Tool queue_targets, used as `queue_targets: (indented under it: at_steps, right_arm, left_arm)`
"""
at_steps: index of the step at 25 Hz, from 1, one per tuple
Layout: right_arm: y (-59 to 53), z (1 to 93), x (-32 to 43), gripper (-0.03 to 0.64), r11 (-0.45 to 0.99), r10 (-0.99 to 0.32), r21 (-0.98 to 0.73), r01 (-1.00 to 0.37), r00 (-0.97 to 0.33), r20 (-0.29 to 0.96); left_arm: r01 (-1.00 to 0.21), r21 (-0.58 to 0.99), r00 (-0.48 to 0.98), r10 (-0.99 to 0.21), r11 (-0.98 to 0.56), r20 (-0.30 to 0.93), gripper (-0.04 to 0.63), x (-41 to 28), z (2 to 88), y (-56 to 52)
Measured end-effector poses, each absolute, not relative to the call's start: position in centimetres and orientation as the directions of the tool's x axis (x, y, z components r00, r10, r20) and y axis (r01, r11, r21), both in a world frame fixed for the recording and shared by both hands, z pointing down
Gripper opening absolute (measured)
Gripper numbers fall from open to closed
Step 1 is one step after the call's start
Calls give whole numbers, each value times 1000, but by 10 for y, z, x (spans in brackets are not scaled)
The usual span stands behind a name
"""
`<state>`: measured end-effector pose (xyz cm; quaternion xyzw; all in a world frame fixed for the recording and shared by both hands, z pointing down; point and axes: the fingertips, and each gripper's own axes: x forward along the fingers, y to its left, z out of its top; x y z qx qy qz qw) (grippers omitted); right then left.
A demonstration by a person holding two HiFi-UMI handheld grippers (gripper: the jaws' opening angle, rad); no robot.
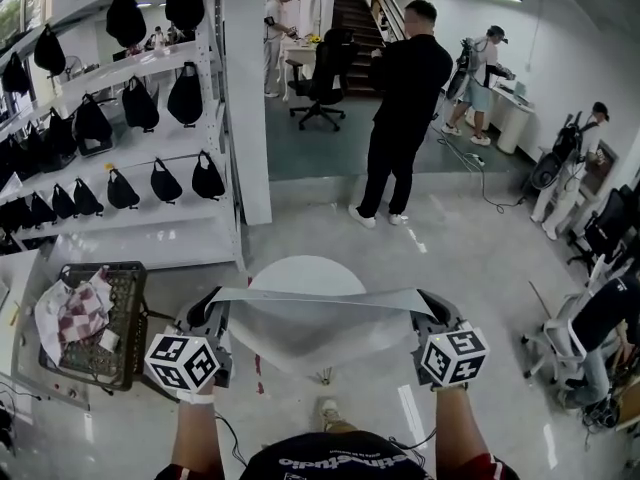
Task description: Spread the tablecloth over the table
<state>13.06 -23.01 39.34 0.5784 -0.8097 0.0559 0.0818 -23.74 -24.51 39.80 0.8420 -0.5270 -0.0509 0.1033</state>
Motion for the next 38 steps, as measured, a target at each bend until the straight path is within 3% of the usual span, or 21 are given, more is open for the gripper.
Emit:
queue_targets:
  at_steps: [38]
  right_arm:
    - [-489, 385, 158, 29, 360, -919, -25, -933, -359, 163]
  left_arm:
    - [-923, 179, 346, -938, -339, 9, 25, -217, 386, -488]
